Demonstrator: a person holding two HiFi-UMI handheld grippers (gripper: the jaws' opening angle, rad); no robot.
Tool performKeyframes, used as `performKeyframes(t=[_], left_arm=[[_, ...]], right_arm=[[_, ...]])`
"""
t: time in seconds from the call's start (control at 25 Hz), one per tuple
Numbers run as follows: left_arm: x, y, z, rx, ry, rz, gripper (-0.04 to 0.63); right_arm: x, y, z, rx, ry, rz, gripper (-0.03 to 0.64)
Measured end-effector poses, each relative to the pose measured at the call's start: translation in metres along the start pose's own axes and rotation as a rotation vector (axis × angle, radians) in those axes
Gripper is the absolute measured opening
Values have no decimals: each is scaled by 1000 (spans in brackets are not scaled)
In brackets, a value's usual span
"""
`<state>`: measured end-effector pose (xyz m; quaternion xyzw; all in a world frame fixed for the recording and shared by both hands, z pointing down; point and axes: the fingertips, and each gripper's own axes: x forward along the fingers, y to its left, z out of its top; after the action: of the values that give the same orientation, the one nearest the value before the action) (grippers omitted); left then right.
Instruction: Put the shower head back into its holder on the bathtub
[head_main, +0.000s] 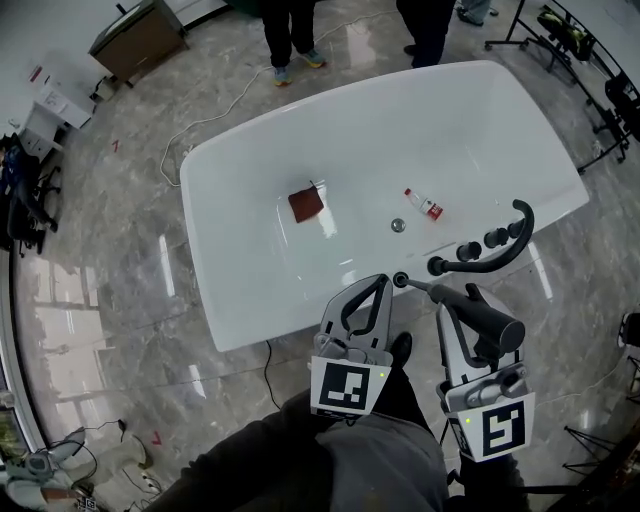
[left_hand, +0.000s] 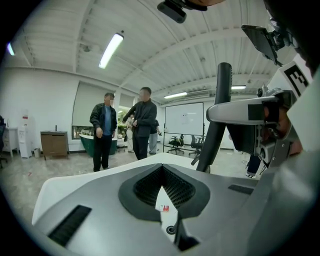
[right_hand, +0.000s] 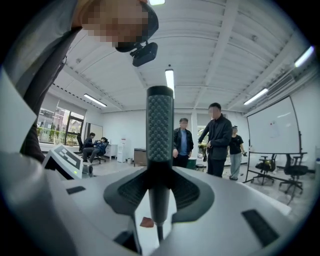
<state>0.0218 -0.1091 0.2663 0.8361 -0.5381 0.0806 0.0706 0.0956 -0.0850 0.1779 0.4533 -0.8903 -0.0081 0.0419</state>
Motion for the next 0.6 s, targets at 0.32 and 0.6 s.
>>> performKeyframes(t=[0.32,0.6], left_arm=[[24,-12,-5,-8,3,105,3],[25,0,-9,-6,11,121,3]], right_arm=[[0,-24,-20,14,12,107,141],[5,-17,-32,16,53,126,141]])
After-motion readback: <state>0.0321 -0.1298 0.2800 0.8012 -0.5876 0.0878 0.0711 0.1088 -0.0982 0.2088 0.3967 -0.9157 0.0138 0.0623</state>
